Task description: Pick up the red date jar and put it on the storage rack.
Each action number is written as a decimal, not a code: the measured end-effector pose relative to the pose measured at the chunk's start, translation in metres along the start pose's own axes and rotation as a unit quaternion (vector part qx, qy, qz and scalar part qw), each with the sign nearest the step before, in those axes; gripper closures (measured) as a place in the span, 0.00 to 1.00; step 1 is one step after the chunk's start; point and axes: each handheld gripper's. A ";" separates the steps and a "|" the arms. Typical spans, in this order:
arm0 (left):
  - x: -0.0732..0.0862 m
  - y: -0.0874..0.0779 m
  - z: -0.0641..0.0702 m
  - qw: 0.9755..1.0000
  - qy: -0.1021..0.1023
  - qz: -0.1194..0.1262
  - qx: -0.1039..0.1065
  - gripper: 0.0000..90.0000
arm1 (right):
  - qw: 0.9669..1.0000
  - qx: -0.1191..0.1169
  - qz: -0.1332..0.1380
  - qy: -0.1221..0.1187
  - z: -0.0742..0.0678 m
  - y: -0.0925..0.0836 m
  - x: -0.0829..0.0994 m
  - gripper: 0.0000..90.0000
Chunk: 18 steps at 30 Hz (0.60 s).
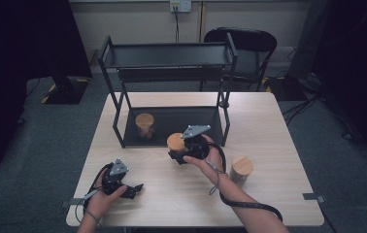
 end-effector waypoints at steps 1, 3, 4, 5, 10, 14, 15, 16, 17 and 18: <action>0.000 0.000 0.000 1.000 0.000 0.000 0.000 0.00 | 1.000 0.001 0.000 0.000 0.000 0.001 0.000 0.28; 0.000 0.000 0.000 1.000 0.000 0.000 0.000 0.00 | 1.000 0.003 -0.001 0.001 0.001 0.002 -0.001 0.28; 0.000 0.000 0.000 1.000 0.000 0.000 0.000 0.00 | 1.000 0.003 0.000 0.002 0.002 0.003 -0.001 0.28; 0.000 0.000 0.000 1.000 0.000 0.000 0.000 0.00 | 1.000 0.003 0.001 0.003 0.003 0.004 -0.001 0.28; 0.000 0.000 0.000 1.000 0.000 0.000 0.000 0.00 | 1.000 0.007 0.002 0.010 0.006 0.008 -0.002 0.28; 0.000 0.000 0.000 1.000 0.000 0.000 0.000 0.00 | 1.000 0.008 0.002 0.012 0.007 0.011 -0.004 0.28; 0.000 0.000 0.000 1.000 0.000 0.000 0.000 0.00 | 1.000 0.008 0.002 0.012 0.007 0.012 -0.005 0.28; 0.000 0.000 0.000 1.000 0.000 0.000 0.000 0.00 | 1.000 0.008 0.000 0.010 0.007 0.014 -0.006 0.28; 0.000 0.000 0.000 1.000 0.000 0.000 0.000 0.00 | 1.000 0.009 -0.001 0.008 0.007 0.015 -0.007 0.28; 0.000 0.000 0.000 1.000 0.000 0.000 0.000 0.00 | 1.000 0.009 -0.002 0.009 0.007 0.016 -0.007 0.28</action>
Point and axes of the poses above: each handheld gripper's, and its own axes: y roughly forward along the jaws, x roughly out of its underside, z roughly to its right, and after that the axes turned 12 degrees about z, right-handed
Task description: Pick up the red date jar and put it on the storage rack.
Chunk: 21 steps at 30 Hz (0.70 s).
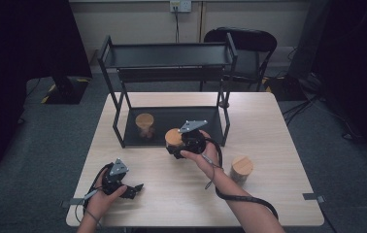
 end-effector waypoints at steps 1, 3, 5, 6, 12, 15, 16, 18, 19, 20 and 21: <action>0.000 0.000 0.000 1.000 0.000 0.000 0.000 0.00 | 1.000 -0.001 -0.001 0.000 0.001 0.001 -0.001 0.28; 0.000 0.000 0.000 1.000 0.000 0.000 0.000 0.00 | 1.000 0.001 -0.002 -0.001 0.001 0.003 -0.002 0.28; 0.000 0.000 0.000 1.000 0.000 0.000 0.000 0.00 | 1.000 0.004 -0.001 0.000 0.001 0.005 -0.003 0.28; 0.000 0.000 0.000 1.000 0.000 0.000 0.000 0.00 | 1.000 0.004 -0.001 0.000 0.002 0.006 -0.004 0.28; 0.000 0.000 0.000 1.000 0.000 0.000 0.000 0.00 | 1.000 0.010 0.006 0.009 0.006 0.010 -0.006 0.28; 0.000 0.000 0.000 1.000 0.000 0.000 0.000 0.00 | 1.000 0.014 0.006 0.009 0.008 0.013 -0.006 0.28; 0.000 0.000 0.000 1.000 0.000 0.000 0.000 0.00 | 1.000 0.017 0.005 0.010 0.009 0.015 -0.006 0.28; 0.000 0.000 0.000 1.000 0.000 0.000 0.000 0.00 | 1.000 0.019 0.003 0.014 0.010 0.017 -0.006 0.28; 0.000 0.000 0.000 1.000 0.000 0.000 0.000 0.00 | 1.000 0.020 0.003 0.013 0.011 0.018 -0.007 0.28; 0.000 0.000 0.000 1.000 0.000 0.000 0.000 0.00 | 1.000 0.021 0.002 0.012 0.011 0.020 -0.007 0.28; 0.000 0.000 0.000 1.000 0.000 0.000 0.000 0.00 | 1.000 0.021 0.002 0.013 0.012 0.021 -0.007 0.28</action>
Point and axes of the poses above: each handheld gripper's, and its own axes: y roughly forward along the jaws, x roughly out of its underside, z roughly to its right, and after that the axes turned 12 degrees about z, right-handed
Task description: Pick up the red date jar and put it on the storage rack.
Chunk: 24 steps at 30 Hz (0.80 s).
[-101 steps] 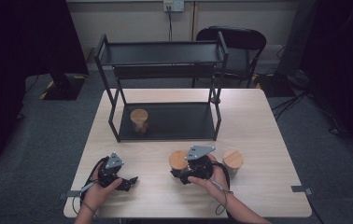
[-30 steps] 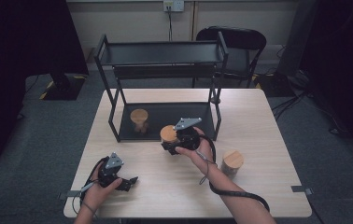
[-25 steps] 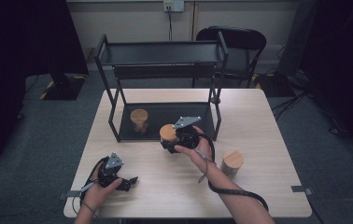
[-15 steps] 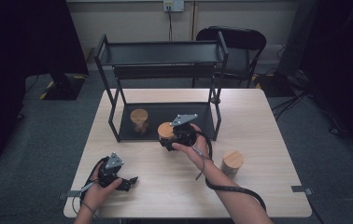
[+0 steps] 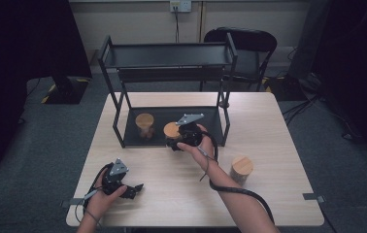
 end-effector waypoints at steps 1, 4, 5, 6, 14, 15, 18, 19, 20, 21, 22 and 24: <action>0.000 0.000 0.000 1.000 0.000 0.000 0.000 0.00 | 1.000 0.002 0.000 0.001 0.000 0.001 0.000 0.28; 0.000 0.000 0.000 1.000 0.000 0.000 0.000 0.00 | 1.000 0.003 0.000 0.002 0.001 0.004 -0.002 0.28; 0.000 0.000 0.000 1.000 0.000 0.000 0.000 0.00 | 1.000 0.004 -0.002 0.002 0.001 0.005 -0.003 0.28; 0.000 0.000 0.000 1.000 0.000 0.000 0.000 0.00 | 1.000 0.006 -0.003 0.001 0.001 0.007 -0.004 0.28; 0.000 0.000 0.000 1.000 0.000 0.000 0.000 0.00 | 1.000 0.012 -0.002 0.002 0.004 0.018 -0.006 0.28; 0.000 0.000 0.000 1.000 0.000 0.000 0.000 0.00 | 1.000 0.012 -0.003 0.001 0.004 0.019 -0.007 0.28; 0.000 0.000 0.000 1.000 0.000 0.000 0.000 0.00 | 1.000 0.015 -0.003 0.003 0.006 0.023 -0.007 0.28; 0.000 0.000 0.000 1.000 0.000 0.000 0.000 0.00 | 1.000 0.016 -0.002 0.005 0.006 0.025 -0.007 0.28; 0.000 0.000 0.000 1.000 0.000 0.000 0.000 0.00 | 1.000 0.016 -0.001 0.007 0.007 0.026 -0.006 0.28; 0.000 0.000 0.000 1.000 0.000 0.000 0.000 0.00 | 1.000 0.016 0.000 0.007 0.007 0.028 -0.006 0.28; 0.000 0.000 0.000 1.000 0.000 0.000 0.000 0.00 | 1.000 0.018 -0.001 0.006 0.007 0.029 -0.006 0.28; 0.000 0.000 0.000 1.000 0.000 0.000 0.000 0.00 | 1.000 0.020 -0.001 0.007 0.007 0.031 -0.006 0.28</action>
Point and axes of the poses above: each handheld gripper's, and its own axes: y roughly forward along the jaws, x roughly out of its underside, z roughly to its right, and after that the axes turned 12 degrees about z, right-handed
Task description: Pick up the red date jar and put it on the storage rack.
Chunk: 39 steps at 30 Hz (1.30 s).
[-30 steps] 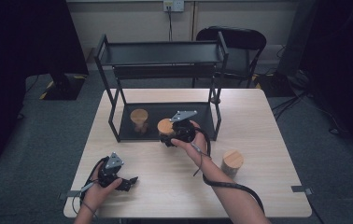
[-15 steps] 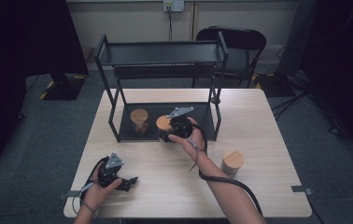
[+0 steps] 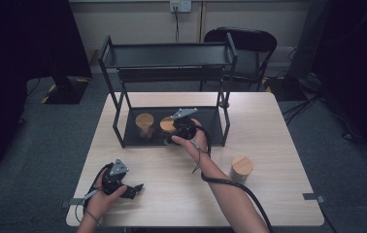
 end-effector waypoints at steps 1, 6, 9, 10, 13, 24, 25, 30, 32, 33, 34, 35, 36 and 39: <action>0.000 0.000 0.000 1.000 0.000 0.000 0.000 0.00 | 1.000 0.000 0.001 0.002 0.001 0.001 0.000 0.28; 0.000 0.000 0.000 1.000 0.000 0.000 0.000 0.00 | 1.000 0.008 0.002 0.004 0.006 0.004 0.001 0.28; 0.000 0.000 0.000 1.000 0.000 0.000 0.000 0.00 | 1.000 0.016 0.005 0.005 0.008 0.004 0.003 0.28; 0.000 0.000 0.000 1.000 0.000 0.000 0.000 0.00 | 1.000 0.019 0.008 0.005 0.009 0.004 0.004 0.28; 0.000 0.000 0.000 1.000 0.000 0.000 0.000 0.00 | 1.000 0.025 0.008 0.008 0.012 0.004 0.005 0.28; 0.000 0.000 0.000 1.000 0.000 0.000 0.000 0.00 | 0.999 0.034 0.006 0.012 0.014 0.012 0.005 0.28; 0.000 0.000 0.000 1.000 0.000 0.000 0.000 0.00 | 0.999 0.035 0.006 0.011 0.014 0.013 0.004 0.28; 0.000 0.000 0.000 1.000 0.000 0.000 0.000 0.00 | 0.999 0.034 0.000 0.007 0.011 0.018 0.002 0.28; 0.000 0.000 0.000 1.000 0.000 0.000 0.000 0.00 | 0.999 0.033 0.000 0.009 0.010 0.019 0.001 0.28; 0.000 0.000 0.000 1.000 0.000 0.000 0.000 0.00 | 0.999 0.034 -0.001 0.008 0.009 0.020 0.001 0.28; 0.000 0.000 0.000 1.000 0.000 0.000 0.000 0.00 | 0.999 0.033 -0.001 0.005 0.009 0.021 0.001 0.28; 0.000 0.000 0.000 1.000 0.000 0.000 0.000 0.00 | 0.999 0.033 -0.001 0.005 0.009 0.021 0.000 0.28; 0.000 0.000 0.000 1.000 0.000 0.000 0.000 0.00 | 0.999 0.034 -0.002 0.005 0.009 0.022 0.000 0.28; 0.000 0.000 0.000 1.000 0.000 0.000 0.000 0.00 | 0.999 0.033 -0.005 0.004 0.009 0.023 0.000 0.28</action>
Point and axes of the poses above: each handheld gripper's, and its own axes: y roughly forward along the jaws, x roughly out of its underside, z roughly to its right, and after that the axes turned 12 degrees about z, right-handed
